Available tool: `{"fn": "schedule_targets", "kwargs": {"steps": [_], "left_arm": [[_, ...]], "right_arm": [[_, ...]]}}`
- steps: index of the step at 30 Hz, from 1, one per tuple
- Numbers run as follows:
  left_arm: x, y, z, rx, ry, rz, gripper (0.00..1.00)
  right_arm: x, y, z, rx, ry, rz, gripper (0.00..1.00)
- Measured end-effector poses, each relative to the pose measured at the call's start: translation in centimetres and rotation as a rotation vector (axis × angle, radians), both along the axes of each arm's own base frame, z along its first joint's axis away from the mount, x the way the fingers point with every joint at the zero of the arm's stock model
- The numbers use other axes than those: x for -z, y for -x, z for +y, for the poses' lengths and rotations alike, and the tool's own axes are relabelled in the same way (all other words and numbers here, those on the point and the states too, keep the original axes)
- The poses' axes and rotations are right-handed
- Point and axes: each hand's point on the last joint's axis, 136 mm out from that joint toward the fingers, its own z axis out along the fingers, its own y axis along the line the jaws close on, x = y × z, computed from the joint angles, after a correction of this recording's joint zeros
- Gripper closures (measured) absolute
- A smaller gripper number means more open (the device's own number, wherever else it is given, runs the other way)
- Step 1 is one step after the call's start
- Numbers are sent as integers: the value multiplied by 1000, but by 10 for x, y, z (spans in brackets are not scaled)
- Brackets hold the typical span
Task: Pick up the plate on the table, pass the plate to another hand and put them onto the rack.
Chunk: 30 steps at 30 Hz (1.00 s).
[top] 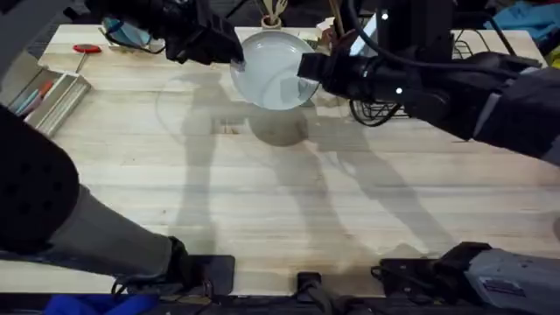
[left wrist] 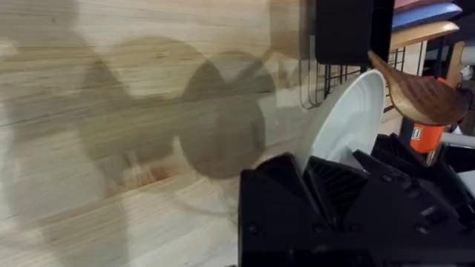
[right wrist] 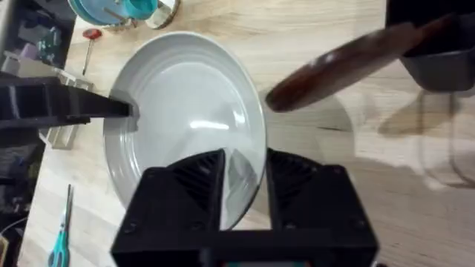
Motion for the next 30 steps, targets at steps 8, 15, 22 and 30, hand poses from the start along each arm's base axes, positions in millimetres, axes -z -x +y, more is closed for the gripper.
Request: {"fn": "schedule_targets", "kwargs": {"steps": [8,15,22,30], "left_arm": [[0,-1,2,-4,-3,-1,959],[1,-1,2,-3,-7,-3,951],[0,0,1,1,-2,-3,666],[0,0,0,5,2,-5,33]], "right_arm": [[2,-1,-3,18,11,2,935],[3,-1,-4,21,12,9,971],[4,1,-4,19,15,17,971],[15,5,-12,40,60,49,971]]}}
